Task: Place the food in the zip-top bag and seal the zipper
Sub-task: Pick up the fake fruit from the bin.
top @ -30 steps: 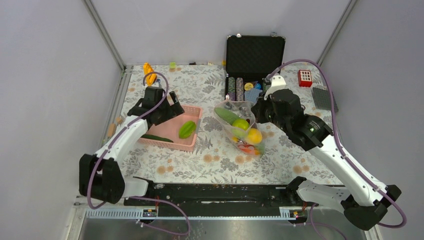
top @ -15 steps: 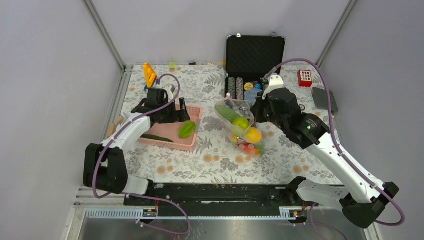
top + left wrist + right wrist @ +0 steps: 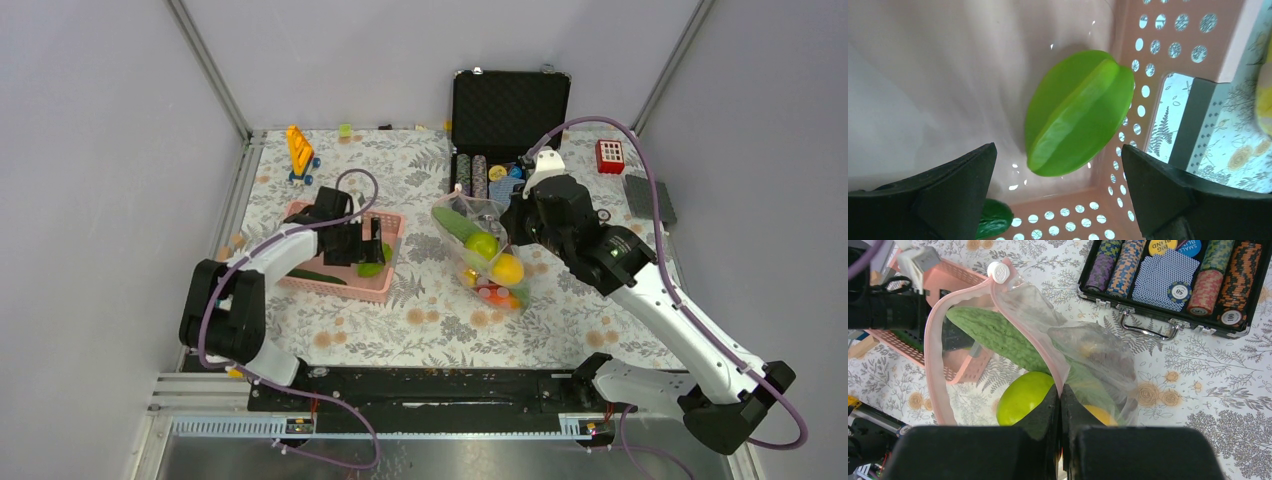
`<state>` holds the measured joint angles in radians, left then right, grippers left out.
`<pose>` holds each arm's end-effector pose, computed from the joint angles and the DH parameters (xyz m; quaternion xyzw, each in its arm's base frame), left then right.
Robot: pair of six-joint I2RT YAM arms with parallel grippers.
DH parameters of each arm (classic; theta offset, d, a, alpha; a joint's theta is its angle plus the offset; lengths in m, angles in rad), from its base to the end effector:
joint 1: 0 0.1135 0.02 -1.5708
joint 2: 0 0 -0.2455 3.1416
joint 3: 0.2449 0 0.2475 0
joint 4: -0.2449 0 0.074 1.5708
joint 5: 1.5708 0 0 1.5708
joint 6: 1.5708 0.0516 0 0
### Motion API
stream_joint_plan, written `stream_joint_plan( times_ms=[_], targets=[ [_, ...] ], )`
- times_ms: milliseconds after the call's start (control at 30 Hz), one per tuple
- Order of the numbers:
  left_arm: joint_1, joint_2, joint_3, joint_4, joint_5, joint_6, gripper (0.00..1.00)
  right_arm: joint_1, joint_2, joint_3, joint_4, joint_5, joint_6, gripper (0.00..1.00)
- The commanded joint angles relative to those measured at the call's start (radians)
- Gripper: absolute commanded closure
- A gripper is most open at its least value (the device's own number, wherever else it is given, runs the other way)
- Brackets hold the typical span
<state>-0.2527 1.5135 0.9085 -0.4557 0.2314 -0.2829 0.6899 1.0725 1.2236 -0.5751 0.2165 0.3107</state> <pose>0.2858 -0.0860 0.1630 0.0146 0.9615 -0.1740 0.2121 0.1956 0.1470 0.3734 -0.0998 0.8312 0.1791 0.5168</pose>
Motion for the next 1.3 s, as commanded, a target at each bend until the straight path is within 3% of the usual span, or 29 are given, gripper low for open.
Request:
stream_joint_plan(
  times_ms=[0, 133, 300, 533, 833, 1033, 1200, 1267],
  targets=[
    [-0.059, 0.073, 0.059, -0.019, -0.063, 0.022, 0.03, -0.010, -0.012, 0.030, 0.002, -0.015, -0.004, 0.99],
    [-0.087, 0.147, 0.124, -0.049, -0.095, 0.027, 0.06, -0.010, -0.037, 0.021, 0.003, -0.008, -0.005, 0.99],
    [-0.097, 0.184, 0.177, -0.064, -0.110, 0.023, 0.20, -0.009, -0.056, 0.003, 0.008, 0.000, -0.004, 0.99],
    [-0.103, 0.189, 0.197, -0.057, -0.135, 0.010, 0.58, -0.009, -0.066, 0.000, 0.008, 0.002, -0.007, 0.99],
    [-0.108, 0.119, 0.202, -0.068, -0.203, -0.019, 0.98, -0.009, -0.081, -0.003, 0.009, 0.002, -0.002, 0.99],
    [-0.108, -0.064, 0.230, -0.124, -0.344, -0.100, 1.00, -0.009, -0.082, -0.002, 0.009, 0.003, -0.002, 0.99],
    [-0.132, -0.243, 0.270, -0.115, -0.343, -0.143, 1.00, -0.009, -0.081, -0.001, 0.011, 0.002, -0.002, 0.99],
    [-0.152, -0.311, 0.279, -0.071, -0.277, -0.147, 1.00, -0.009, -0.083, -0.006, 0.016, -0.001, 0.000, 0.99]
  ],
)
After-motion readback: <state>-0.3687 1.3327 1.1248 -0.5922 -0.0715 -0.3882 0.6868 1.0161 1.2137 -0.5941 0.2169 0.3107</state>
